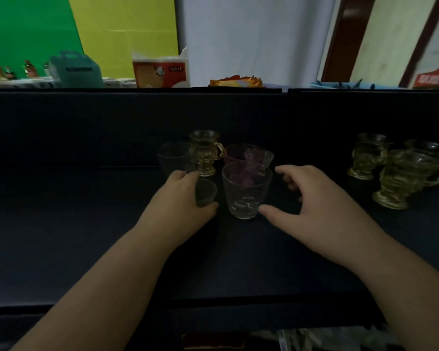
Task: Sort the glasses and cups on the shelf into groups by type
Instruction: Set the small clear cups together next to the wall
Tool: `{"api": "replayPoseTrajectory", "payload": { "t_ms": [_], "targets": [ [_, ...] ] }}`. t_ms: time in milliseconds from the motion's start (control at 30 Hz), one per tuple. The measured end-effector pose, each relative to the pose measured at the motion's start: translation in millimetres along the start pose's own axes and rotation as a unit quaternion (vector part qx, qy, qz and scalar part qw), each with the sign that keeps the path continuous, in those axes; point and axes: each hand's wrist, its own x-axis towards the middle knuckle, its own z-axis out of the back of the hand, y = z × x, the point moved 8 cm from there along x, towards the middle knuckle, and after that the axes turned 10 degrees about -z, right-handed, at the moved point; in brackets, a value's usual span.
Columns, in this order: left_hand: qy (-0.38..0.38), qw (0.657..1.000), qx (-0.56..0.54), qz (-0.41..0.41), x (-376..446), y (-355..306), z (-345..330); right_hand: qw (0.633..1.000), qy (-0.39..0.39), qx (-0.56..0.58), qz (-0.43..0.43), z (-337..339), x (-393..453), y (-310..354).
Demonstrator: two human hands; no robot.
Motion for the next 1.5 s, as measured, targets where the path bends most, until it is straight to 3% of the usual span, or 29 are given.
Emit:
{"api": "replayPoseTrajectory", "payload": {
  "t_ms": [600,900,1167,1500],
  "targets": [
    [-0.09,0.993,-0.033,-0.064,-13,-6,16,0.986,-0.018,0.142,-0.085,-26,29,27],
    [-0.092,0.989,-0.043,-0.111,-21,-34,15,0.97,-0.075,0.192,-0.127,12,-10,-26],
    [-0.073,0.976,-0.078,-0.192,-28,-128,-12,0.955,-0.146,0.219,-0.136,78,-58,-103],
    [-0.037,0.96,-0.129,-0.245,-22,-307,-91,0.943,-0.194,0.217,-0.163,182,-121,-251]
  ]
}}
